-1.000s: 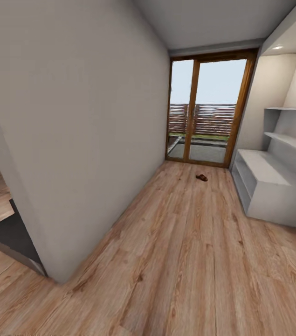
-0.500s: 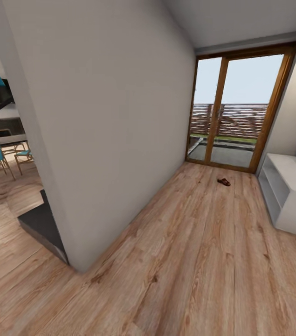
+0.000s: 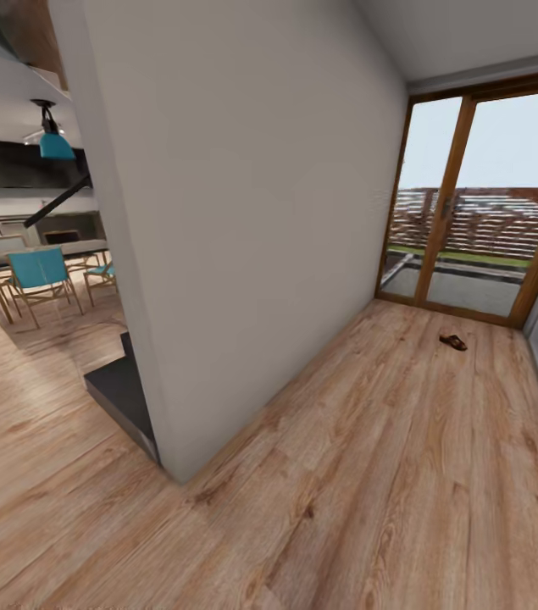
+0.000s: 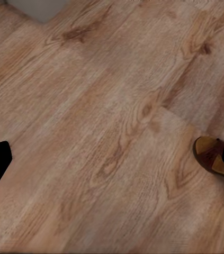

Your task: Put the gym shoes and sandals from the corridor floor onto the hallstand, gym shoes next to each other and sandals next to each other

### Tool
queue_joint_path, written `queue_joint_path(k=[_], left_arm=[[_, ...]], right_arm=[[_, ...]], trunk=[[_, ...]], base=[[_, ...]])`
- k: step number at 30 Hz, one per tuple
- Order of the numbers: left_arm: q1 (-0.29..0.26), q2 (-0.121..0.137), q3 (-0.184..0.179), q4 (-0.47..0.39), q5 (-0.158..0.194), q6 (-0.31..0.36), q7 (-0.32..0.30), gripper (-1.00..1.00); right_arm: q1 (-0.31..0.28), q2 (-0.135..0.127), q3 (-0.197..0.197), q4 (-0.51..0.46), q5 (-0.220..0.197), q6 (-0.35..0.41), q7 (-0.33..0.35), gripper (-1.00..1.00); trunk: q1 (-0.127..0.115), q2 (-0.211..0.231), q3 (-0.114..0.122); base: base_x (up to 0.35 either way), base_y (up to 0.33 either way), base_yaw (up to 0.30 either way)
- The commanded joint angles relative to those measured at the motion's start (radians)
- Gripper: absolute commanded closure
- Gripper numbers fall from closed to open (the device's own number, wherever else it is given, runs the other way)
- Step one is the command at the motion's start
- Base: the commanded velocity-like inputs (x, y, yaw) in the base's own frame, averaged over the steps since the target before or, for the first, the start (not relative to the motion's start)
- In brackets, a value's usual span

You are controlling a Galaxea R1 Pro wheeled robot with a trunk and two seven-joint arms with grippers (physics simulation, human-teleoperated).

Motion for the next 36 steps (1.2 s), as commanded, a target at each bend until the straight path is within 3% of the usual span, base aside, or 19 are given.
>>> queue_joint_path(k=[1, 17, 36], left_arm=[[0.000, 0.000, 0.001, -0.001, 0.000, -0.001, -0.003, -1.00], [0.000, -0.001, -0.001, -0.001, -0.001, -0.001, -0.003, -1.00], [0.000, -0.002, -0.001, -0.001, -0.001, -0.001, -0.003, -1.00]], right_arm=[[0.001, 0.000, -0.002, -0.002, 0.000, 0.000, 0.001, -1.00], [0.001, 0.000, -0.002, -0.002, 0.000, 0.000, 0.001, -1.00], [0.001, 0.000, -0.003, -0.002, 0.000, 0.000, 0.001, -1.00]], trunk=[[0.000, 0.000, -0.001], [0.000, 0.000, -0.001], [0.000, 0.000, -0.001]], base=[[0.124, -0.173, 0.296], [0.043, -0.085, 0.277], [-0.095, -0.184, 0.027]])
